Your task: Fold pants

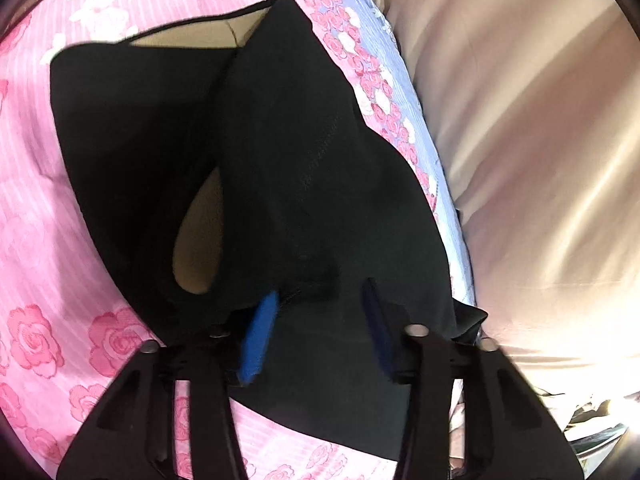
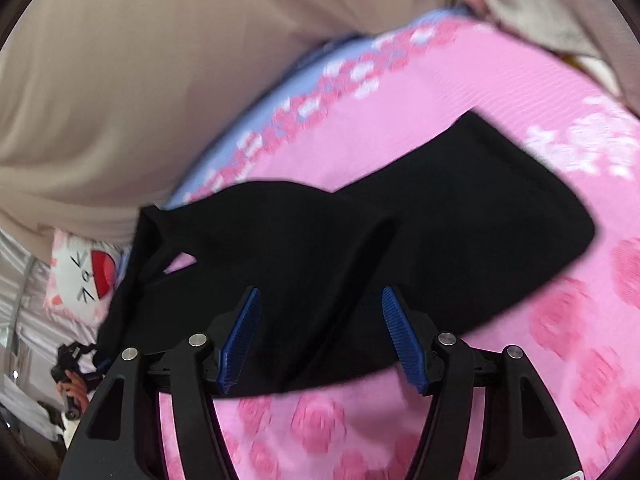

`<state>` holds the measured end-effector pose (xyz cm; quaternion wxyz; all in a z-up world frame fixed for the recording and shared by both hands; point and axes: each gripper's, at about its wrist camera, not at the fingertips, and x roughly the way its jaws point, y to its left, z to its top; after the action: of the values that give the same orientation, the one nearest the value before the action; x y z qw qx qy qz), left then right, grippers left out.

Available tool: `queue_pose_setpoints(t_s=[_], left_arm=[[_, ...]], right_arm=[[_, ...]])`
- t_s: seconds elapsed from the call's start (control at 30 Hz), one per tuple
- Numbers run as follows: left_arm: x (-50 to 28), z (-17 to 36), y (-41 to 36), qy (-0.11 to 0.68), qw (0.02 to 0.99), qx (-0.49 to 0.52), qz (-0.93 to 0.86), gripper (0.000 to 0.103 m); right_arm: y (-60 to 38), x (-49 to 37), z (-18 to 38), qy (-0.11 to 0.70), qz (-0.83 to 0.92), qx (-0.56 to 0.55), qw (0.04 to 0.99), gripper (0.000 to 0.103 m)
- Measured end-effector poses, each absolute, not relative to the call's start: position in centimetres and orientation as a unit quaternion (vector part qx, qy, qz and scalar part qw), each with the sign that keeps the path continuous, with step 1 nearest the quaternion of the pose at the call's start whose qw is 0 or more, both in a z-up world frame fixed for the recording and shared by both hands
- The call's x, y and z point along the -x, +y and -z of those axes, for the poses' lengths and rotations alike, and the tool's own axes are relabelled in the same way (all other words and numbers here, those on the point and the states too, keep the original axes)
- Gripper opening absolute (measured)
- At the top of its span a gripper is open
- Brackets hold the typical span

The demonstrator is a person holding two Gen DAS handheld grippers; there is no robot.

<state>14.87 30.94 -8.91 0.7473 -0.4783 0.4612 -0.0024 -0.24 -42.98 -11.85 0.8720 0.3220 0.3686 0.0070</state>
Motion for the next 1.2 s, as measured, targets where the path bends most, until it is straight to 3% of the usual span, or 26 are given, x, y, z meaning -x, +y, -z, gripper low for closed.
queue_pose_setpoints(t_s=[0.03, 0.07, 0.3, 0.43, 0.47, 0.5, 0.53, 0.57, 0.6, 0.63, 0.67, 0.7, 0.87, 0.9, 0.97, 1.0, 1.03, 1.13, 1.2], left_arm=[[-14.7, 8.5, 31.0, 0.464, 0.753, 0.467, -0.001, 0.015], [-15.0, 7.8, 31.0, 0.467, 0.76, 0.452, 0.004, 0.003], [-13.5, -2.0, 34.9, 0.381, 0.851, 0.358, -0.038, 0.0], [-12.1, -1.9, 37.0, 0.391, 0.851, 0.342, -0.075, 0.002], [-11.2, -1.0, 36.7, 0.398, 0.846, 0.349, -0.058, 0.006], [-10.4, -0.1, 36.3, 0.407, 0.839, 0.358, -0.042, 0.026], [-9.8, 1.0, 35.7, 0.419, 0.828, 0.37, -0.031, 0.065], [-8.9, 2.3, 34.8, 0.426, 0.815, 0.393, -0.025, 0.082], [-8.1, 3.4, 34.0, 0.423, 0.805, 0.414, -0.026, 0.091], [-7.2, 4.9, 33.2, 0.43, 0.793, 0.43, -0.029, 0.091], [-7.4, 5.8, 32.6, 0.438, 0.783, 0.441, -0.02, 0.091], [-7.4, 6.7, 32.2, 0.439, 0.771, 0.461, -0.005, 0.091], [-10.3, 8.2, 31.1, 0.434, 0.75, 0.499, 0.02, 0.091], [-11.1, 8.5, 31.0, 0.436, 0.747, 0.502, 0.024, 0.089], [-12.7, 9.3, 31.0, 0.438, 0.742, 0.507, 0.036, 0.06], [-13.7, 9.7, 30.9, 0.446, 0.739, 0.502, 0.042, 0.032], [-14.6, 10.2, 30.9, 0.457, 0.736, 0.498, 0.041, 0.013], [-15.4, 9.6, 31.6, 0.457, 0.736, 0.496, 0.054, 0.007], [-14.6, 5.8, 32.8, 0.426, 0.774, 0.464, 0.066, 0.006]], right_arm=[[-42.3, -0.7, 11.2, 0.363, -0.011, -0.297, 0.883, 0.035], [-41.9, -1.3, 10.5, 0.37, -0.023, -0.286, 0.884, 0.007], [-46.1, 2.5, -1.6, 0.263, 0.045, -0.208, 0.941, 0.006], [-50.9, 0.3, 2.4, 0.346, 0.096, -0.196, 0.912, 0.014], [-51.5, -0.3, 4.1, 0.366, 0.112, -0.199, 0.902, 0.02], [-51.9, -0.8, 5.8, 0.388, 0.138, -0.197, 0.89, 0.027], [-52.1, -0.9, 7.6, 0.408, 0.172, -0.196, 0.875, 0.027], [-52.1, -0.5, 8.2, 0.403, 0.184, -0.204, 0.873, 0.027], [-52.1, 0.4, 8.5, 0.383, 0.187, -0.218, 0.878, 0.03], [-51.9, 1.4, 8.3, 0.357, 0.186, -0.233, 0.885, 0.036], [-51.4, 2.9, 7.9, 0.321, 0.188, -0.25, 0.894, 0.053], [-50.8, 3.7, 7.6, 0.299, 0.189, -0.259, 0.899, 0.064], [-45.9, 5.7, 6.1, 0.266, 0.126, -0.27, 0.917, 0.065], [-44.8, 5.9, 6.1, 0.266, 0.114, -0.27, 0.918, 0.065], [-42.2, 6.1, 6.3, 0.268, 0.092, -0.272, 0.92, 0.066], [-40.9, 6.1, 6.4, 0.271, 0.086, -0.271, 0.92, 0.066], [-40.0, 6.2, 6.6, 0.274, 0.08, -0.271, 0.919, 0.066], [-36.7, 5.5, 7.0, 0.288, 0.062, -0.258, 0.92, 0.066], [-35.5, 5.2, 6.8, 0.288, 0.056, -0.247, 0.923, 0.066]])
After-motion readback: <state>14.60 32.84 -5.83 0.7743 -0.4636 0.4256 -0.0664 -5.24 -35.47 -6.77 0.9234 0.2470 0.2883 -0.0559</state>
